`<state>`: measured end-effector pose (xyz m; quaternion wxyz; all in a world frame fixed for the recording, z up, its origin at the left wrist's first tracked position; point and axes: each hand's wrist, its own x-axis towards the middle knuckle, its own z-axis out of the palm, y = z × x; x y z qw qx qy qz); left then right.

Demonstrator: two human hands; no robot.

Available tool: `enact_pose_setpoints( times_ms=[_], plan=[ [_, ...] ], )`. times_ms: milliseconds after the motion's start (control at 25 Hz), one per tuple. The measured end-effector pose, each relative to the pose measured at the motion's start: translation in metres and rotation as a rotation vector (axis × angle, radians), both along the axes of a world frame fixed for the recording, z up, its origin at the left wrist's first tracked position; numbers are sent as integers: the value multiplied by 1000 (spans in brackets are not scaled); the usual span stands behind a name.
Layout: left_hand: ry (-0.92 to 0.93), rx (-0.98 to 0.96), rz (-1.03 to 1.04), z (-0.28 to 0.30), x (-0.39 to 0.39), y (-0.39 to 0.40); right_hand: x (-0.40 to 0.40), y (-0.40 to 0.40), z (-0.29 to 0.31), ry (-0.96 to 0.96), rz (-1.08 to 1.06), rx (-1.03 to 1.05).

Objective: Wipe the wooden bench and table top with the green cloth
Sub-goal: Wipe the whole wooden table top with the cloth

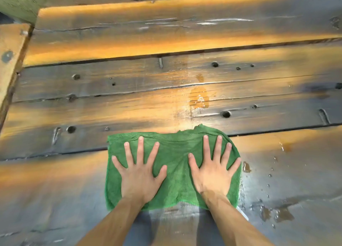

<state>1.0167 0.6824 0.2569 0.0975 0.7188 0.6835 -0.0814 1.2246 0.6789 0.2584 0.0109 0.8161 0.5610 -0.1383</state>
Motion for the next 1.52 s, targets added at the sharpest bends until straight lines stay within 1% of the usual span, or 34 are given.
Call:
enact_pose_setpoints(
  times_ms=[200, 360, 480, 600, 720, 880, 1120, 1320, 1440, 1520],
  plan=[
    [41, 3, 83, -2, 27, 105, 19, 115, -4, -19, 43, 70],
    [67, 2, 149, -1, 37, 176, 33, 199, -3, -9, 111, 20],
    [89, 5, 207, 1, 45, 235, 41, 263, -1, -5, 123, 40],
    [45, -4, 205, 1, 49, 299, 46, 318, -2, -7, 125, 47],
    [-5, 51, 205, -1, 47, 353, 50, 373, -1, -24, 146, 68],
    [-22, 93, 194, -4, 47, 427, 55, 462, -4, -31, 197, 76],
    [-52, 66, 209, 1, 48, 545, 64, 575, -5, -67, 237, 88],
    [-71, 111, 197, -2, 47, 652, 74, 677, -7, -95, 266, 104],
    [-81, 115, 204, -4, 49, 708, 79, 731, -8, -95, 270, 99],
    [-75, 135, 206, -8, 51, 729, 83, 751, -8, -86, 251, 103]
  ],
)
